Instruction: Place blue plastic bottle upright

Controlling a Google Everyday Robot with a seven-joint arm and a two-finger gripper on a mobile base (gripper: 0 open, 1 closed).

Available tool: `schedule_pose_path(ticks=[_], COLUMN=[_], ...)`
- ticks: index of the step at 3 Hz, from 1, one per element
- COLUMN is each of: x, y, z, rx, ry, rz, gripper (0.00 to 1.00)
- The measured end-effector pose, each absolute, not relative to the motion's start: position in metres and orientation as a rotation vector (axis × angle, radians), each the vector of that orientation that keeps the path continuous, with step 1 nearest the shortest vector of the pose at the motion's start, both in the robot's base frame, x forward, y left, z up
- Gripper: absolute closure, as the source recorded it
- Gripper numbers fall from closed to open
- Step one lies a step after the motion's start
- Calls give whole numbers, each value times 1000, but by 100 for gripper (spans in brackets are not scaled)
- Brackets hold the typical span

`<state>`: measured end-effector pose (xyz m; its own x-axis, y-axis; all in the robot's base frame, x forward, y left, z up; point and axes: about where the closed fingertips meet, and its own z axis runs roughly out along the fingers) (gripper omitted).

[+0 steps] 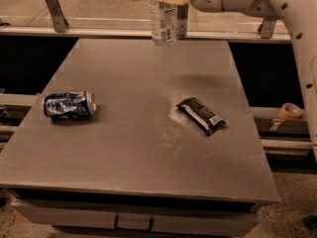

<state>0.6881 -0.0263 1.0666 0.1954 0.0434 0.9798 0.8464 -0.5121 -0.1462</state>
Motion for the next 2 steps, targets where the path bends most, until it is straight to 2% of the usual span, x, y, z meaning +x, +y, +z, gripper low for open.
schedule_pose_path(ticks=[1,2], x=[665,651], y=[-60,-93], z=[1046,1026], rx=[-1697,-1702], ry=[-1065,-1079], rz=[-1397,-1411], gripper=[100,100])
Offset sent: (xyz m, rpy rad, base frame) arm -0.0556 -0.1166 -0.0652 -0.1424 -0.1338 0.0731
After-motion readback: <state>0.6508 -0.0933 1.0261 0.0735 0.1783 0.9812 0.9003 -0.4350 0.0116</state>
